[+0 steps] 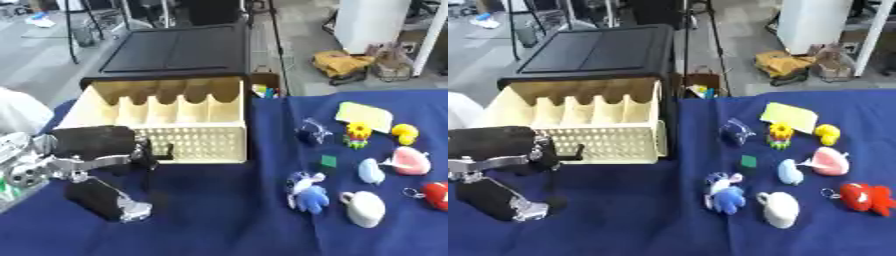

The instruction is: Pick up objects from table and place into drawer.

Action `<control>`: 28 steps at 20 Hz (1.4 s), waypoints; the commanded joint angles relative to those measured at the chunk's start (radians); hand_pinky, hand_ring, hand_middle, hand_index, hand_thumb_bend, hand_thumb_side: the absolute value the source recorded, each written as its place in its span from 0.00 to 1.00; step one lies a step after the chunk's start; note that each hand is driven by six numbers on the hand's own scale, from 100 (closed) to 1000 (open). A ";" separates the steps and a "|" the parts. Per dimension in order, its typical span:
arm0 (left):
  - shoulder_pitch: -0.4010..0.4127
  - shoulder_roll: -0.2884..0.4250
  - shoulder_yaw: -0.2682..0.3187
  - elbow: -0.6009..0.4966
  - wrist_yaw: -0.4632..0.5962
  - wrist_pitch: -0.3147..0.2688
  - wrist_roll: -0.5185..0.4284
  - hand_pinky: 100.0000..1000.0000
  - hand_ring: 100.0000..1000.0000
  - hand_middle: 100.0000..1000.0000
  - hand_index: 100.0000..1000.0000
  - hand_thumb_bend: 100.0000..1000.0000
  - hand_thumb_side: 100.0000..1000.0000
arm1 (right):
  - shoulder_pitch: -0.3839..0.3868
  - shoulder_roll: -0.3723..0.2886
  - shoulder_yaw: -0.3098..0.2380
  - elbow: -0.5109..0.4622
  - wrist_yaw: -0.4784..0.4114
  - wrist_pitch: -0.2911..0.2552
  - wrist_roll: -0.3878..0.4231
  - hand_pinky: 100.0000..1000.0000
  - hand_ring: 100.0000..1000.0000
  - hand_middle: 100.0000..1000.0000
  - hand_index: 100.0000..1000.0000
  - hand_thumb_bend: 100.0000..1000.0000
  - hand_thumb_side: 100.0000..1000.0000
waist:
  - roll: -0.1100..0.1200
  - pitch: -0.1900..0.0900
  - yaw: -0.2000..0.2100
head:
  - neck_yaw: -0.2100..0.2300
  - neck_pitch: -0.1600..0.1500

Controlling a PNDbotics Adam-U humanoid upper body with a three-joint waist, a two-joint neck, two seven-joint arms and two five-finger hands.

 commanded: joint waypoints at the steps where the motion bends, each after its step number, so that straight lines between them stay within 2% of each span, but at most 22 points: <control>1: -0.014 0.017 0.005 -0.012 -0.007 -0.009 0.001 0.00 0.01 0.05 0.44 0.19 0.73 | -0.012 -0.019 -0.007 -0.015 -0.009 0.000 -0.002 0.71 0.79 0.69 0.72 0.16 0.95 | -0.002 -0.015 0.003 | 0.003 0.000; 6: -0.015 0.017 0.006 -0.012 -0.007 -0.014 0.006 0.00 0.02 0.05 0.45 0.19 0.73 | -0.012 -0.019 -0.007 -0.015 -0.009 0.001 -0.002 0.71 0.79 0.69 0.72 0.16 0.96 | -0.002 -0.015 0.003 | 0.003 -0.004; 7: -0.015 0.017 0.008 -0.012 -0.008 -0.014 0.008 0.00 0.02 0.06 0.49 0.19 0.73 | -0.012 -0.019 -0.007 -0.015 -0.009 0.001 -0.002 0.71 0.79 0.69 0.72 0.16 0.96 | -0.002 -0.015 0.003 | 0.003 -0.005; 10: -0.025 0.019 0.031 -0.012 -0.028 -0.033 0.041 0.00 0.02 0.06 0.75 0.18 0.74 | -0.009 -0.021 -0.007 -0.015 -0.009 0.001 -0.002 0.71 0.79 0.69 0.72 0.16 0.96 | -0.002 -0.016 0.007 | 0.004 -0.007; 12: -0.031 0.019 0.037 -0.012 -0.056 -0.052 0.052 0.00 0.03 0.07 0.88 0.18 0.73 | -0.009 -0.021 -0.007 -0.015 -0.008 0.001 -0.002 0.71 0.79 0.69 0.71 0.16 0.96 | -0.002 -0.015 0.011 | 0.005 -0.008; 14: -0.028 0.013 0.039 -0.012 -0.091 -0.062 0.039 0.00 0.04 0.07 0.94 0.19 0.72 | -0.009 -0.022 -0.008 -0.015 -0.008 0.001 -0.002 0.71 0.79 0.69 0.71 0.16 0.96 | -0.003 -0.015 0.017 | 0.005 -0.007; 17: -0.014 0.005 0.047 -0.012 -0.148 -0.076 0.018 0.00 0.05 0.08 0.97 0.20 0.72 | -0.006 -0.025 -0.010 -0.015 -0.007 0.002 -0.003 0.71 0.79 0.69 0.71 0.16 0.96 | -0.001 -0.015 0.028 | 0.002 -0.009; 22: -0.010 0.001 0.057 -0.012 -0.204 -0.114 0.056 0.00 0.06 0.09 0.95 0.20 0.73 | -0.002 -0.025 -0.010 -0.015 -0.006 0.006 -0.002 0.71 0.80 0.69 0.71 0.17 0.96 | 0.002 -0.014 0.039 | -0.002 -0.012; 28: 0.027 0.017 0.070 -0.012 -0.252 -0.090 0.066 0.00 0.06 0.09 0.96 0.25 0.71 | -0.001 -0.026 -0.012 -0.015 -0.007 0.007 -0.005 0.71 0.80 0.69 0.71 0.17 0.95 | -0.001 -0.012 0.039 | 0.001 -0.020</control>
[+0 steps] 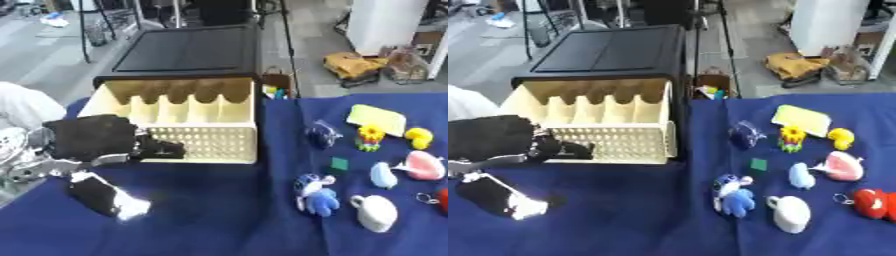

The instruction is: Pick up objects from table and place into drawer.

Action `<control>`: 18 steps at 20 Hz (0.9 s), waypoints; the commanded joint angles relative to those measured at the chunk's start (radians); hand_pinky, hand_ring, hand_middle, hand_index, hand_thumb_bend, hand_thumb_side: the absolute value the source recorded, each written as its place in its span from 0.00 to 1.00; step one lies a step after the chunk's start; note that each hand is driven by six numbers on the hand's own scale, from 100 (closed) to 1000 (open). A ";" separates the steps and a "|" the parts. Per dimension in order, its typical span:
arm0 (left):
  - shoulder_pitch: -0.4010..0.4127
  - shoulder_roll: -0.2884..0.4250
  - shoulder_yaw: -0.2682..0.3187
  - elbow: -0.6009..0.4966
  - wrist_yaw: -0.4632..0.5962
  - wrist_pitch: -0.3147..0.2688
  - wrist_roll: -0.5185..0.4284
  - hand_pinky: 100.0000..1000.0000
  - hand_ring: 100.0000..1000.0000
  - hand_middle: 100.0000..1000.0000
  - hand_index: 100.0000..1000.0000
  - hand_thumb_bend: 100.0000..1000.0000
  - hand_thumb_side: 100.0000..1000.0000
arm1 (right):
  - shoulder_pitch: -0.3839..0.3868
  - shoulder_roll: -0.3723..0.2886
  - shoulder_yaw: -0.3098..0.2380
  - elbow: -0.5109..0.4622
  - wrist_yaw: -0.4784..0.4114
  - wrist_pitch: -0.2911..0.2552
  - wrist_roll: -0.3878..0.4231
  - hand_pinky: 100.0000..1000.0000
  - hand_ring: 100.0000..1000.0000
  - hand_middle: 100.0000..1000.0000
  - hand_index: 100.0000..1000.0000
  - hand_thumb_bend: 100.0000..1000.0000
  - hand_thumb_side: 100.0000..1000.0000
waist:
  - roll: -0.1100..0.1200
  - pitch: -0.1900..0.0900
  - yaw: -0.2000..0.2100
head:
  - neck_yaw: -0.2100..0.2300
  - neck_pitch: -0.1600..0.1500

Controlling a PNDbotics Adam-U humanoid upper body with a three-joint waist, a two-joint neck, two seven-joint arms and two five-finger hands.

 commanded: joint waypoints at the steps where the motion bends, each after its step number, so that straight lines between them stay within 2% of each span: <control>1: 0.004 0.035 0.025 -0.012 -0.017 0.024 -0.004 0.00 0.06 0.09 0.96 0.26 0.70 | -0.010 -0.018 -0.006 -0.015 -0.007 0.001 -0.002 0.71 0.80 0.69 0.71 0.17 0.95 | -0.002 -0.012 0.001 | 0.001 -0.012; 6: 0.013 0.033 0.039 -0.012 -0.018 0.066 -0.015 0.00 0.07 0.09 0.95 0.32 0.69 | -0.011 -0.020 -0.007 -0.015 -0.008 0.001 -0.002 0.71 0.80 0.69 0.71 0.17 0.95 | -0.003 -0.007 0.001 | -0.001 -0.018; 15: 0.015 0.019 0.066 -0.012 -0.041 0.118 -0.023 0.00 0.07 0.09 0.94 0.36 0.67 | -0.013 -0.024 -0.009 -0.015 -0.007 0.001 -0.004 0.71 0.80 0.69 0.71 0.17 0.95 | -0.006 0.006 0.001 | -0.003 -0.034; 18: 0.021 0.007 0.084 -0.012 -0.035 0.139 -0.019 0.00 0.07 0.09 0.95 0.38 0.67 | -0.013 -0.025 -0.010 -0.015 -0.007 0.002 -0.005 0.71 0.80 0.69 0.71 0.17 0.95 | -0.006 0.010 0.003 | -0.012 -0.031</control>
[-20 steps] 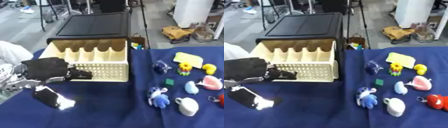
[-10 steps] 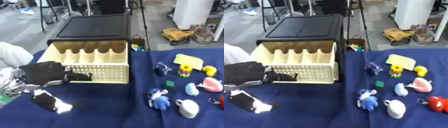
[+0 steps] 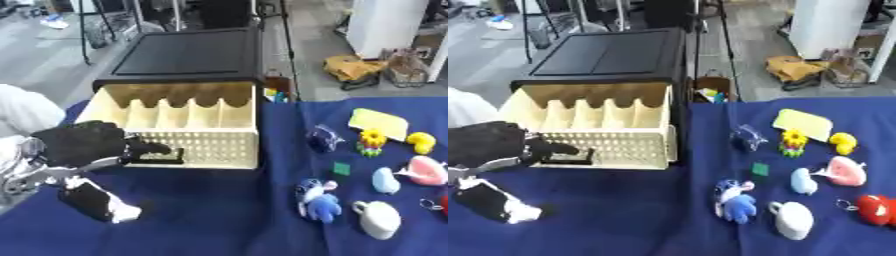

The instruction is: Pick up objects from table and place into drawer.

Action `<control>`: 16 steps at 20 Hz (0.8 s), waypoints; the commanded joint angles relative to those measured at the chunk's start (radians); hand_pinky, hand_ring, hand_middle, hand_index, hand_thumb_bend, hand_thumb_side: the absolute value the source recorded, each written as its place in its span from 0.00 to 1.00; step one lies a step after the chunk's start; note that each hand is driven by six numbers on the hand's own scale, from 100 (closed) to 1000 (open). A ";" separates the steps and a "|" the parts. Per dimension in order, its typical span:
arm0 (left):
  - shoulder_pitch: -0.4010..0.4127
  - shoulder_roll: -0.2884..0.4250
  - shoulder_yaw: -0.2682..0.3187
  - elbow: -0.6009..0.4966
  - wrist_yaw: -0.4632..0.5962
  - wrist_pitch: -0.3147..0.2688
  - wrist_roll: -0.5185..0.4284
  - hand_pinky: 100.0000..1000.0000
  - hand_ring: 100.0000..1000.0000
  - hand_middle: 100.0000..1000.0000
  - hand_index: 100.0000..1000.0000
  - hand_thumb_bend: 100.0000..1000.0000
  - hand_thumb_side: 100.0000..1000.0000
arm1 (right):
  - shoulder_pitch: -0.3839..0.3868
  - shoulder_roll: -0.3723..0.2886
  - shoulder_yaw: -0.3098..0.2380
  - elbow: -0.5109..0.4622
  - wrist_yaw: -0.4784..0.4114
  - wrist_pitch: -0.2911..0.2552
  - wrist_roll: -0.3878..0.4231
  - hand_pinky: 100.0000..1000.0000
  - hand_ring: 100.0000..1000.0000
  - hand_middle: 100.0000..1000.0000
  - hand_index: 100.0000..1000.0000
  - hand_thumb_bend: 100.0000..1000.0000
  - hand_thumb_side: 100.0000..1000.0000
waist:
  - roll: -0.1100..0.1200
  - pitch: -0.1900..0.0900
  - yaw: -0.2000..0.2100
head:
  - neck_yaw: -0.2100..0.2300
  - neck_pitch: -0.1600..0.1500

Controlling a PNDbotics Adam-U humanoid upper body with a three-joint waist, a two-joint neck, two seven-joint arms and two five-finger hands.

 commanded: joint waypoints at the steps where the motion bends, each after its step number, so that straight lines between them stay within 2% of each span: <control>1: -0.004 0.014 0.036 -0.012 0.004 0.025 0.002 0.00 0.07 0.09 0.95 0.38 0.67 | -0.014 -0.022 -0.008 -0.015 -0.007 0.001 -0.003 0.71 0.80 0.69 0.71 0.17 0.95 | -0.003 -0.010 0.001 | -0.008 -0.008; 9: 0.000 0.016 0.055 -0.012 0.022 0.064 -0.018 0.00 0.07 0.09 0.92 0.38 0.67 | -0.018 -0.024 -0.008 -0.015 -0.008 0.001 -0.005 0.71 0.80 0.69 0.71 0.17 0.95 | -0.003 -0.003 -0.007 | -0.010 -0.004; 13: -0.004 0.019 0.059 -0.012 -0.005 0.074 -0.043 0.00 0.07 0.09 0.93 0.37 0.68 | -0.020 -0.024 -0.007 -0.015 -0.008 0.001 -0.004 0.71 0.80 0.68 0.71 0.17 0.95 | -0.002 0.000 -0.008 | -0.006 -0.003; 16: -0.013 0.018 0.056 -0.012 -0.057 0.061 -0.066 0.00 0.08 0.10 0.93 0.35 0.69 | -0.022 -0.024 -0.007 -0.015 -0.008 0.001 -0.003 0.72 0.80 0.68 0.71 0.18 0.95 | -0.002 0.004 -0.009 | -0.001 -0.008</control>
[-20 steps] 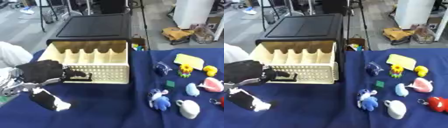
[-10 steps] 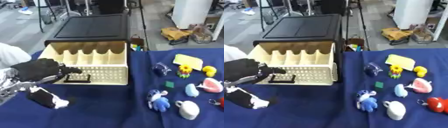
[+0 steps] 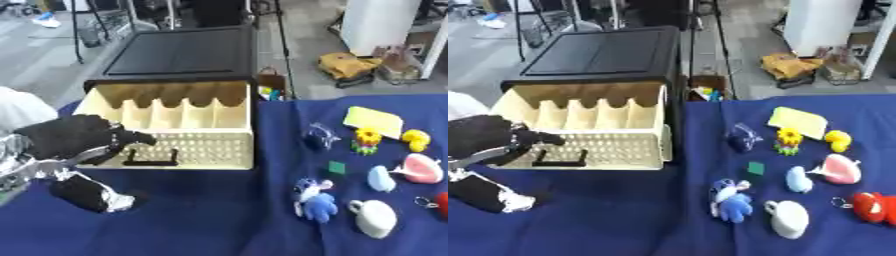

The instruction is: Pick up objects from table and place into drawer.

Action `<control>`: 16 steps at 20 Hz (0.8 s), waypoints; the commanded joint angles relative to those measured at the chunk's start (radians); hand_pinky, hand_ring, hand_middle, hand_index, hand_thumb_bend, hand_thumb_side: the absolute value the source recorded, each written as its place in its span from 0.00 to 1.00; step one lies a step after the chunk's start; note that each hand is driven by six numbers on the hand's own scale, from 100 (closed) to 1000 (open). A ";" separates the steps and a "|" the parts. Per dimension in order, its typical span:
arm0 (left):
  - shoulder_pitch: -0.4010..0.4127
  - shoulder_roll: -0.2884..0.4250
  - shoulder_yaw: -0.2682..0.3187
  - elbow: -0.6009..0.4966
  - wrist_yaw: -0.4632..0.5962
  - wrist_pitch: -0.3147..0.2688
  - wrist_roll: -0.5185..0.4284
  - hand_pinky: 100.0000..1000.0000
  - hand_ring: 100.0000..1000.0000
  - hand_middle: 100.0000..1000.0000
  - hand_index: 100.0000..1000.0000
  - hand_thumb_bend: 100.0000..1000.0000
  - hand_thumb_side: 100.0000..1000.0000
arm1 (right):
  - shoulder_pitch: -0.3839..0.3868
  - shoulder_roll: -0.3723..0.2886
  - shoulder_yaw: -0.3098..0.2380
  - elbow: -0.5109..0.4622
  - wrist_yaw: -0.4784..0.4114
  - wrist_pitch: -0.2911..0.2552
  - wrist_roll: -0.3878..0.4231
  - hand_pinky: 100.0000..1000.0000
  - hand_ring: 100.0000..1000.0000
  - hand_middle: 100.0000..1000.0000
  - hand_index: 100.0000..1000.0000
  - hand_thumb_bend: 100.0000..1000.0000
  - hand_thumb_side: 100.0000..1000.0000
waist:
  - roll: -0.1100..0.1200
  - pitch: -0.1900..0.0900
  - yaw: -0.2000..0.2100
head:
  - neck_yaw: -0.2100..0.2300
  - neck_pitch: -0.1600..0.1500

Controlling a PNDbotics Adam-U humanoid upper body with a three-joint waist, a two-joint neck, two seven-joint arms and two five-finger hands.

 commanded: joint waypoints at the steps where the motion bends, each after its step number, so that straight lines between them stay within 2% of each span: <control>1: -0.023 0.023 0.017 -0.012 -0.061 -0.014 -0.019 0.00 0.09 0.10 0.93 0.35 0.69 | -0.020 -0.018 -0.003 -0.015 -0.008 -0.001 0.000 0.72 0.80 0.68 0.71 0.18 0.95 | -0.002 -0.008 -0.001 | 0.006 -0.008; 7: -0.027 0.007 0.006 -0.012 -0.154 -0.034 -0.030 0.00 0.10 0.11 0.94 0.37 0.67 | -0.022 -0.019 -0.003 -0.015 -0.008 -0.001 -0.001 0.72 0.80 0.68 0.71 0.18 0.95 | -0.003 -0.002 0.001 | 0.010 -0.027; 16: -0.031 0.000 -0.006 -0.012 -0.163 -0.030 -0.037 0.00 0.09 0.10 0.91 0.40 0.67 | -0.026 -0.021 -0.003 -0.015 -0.009 -0.002 -0.003 0.72 0.80 0.68 0.71 0.18 0.95 | -0.010 0.006 -0.001 | 0.017 -0.029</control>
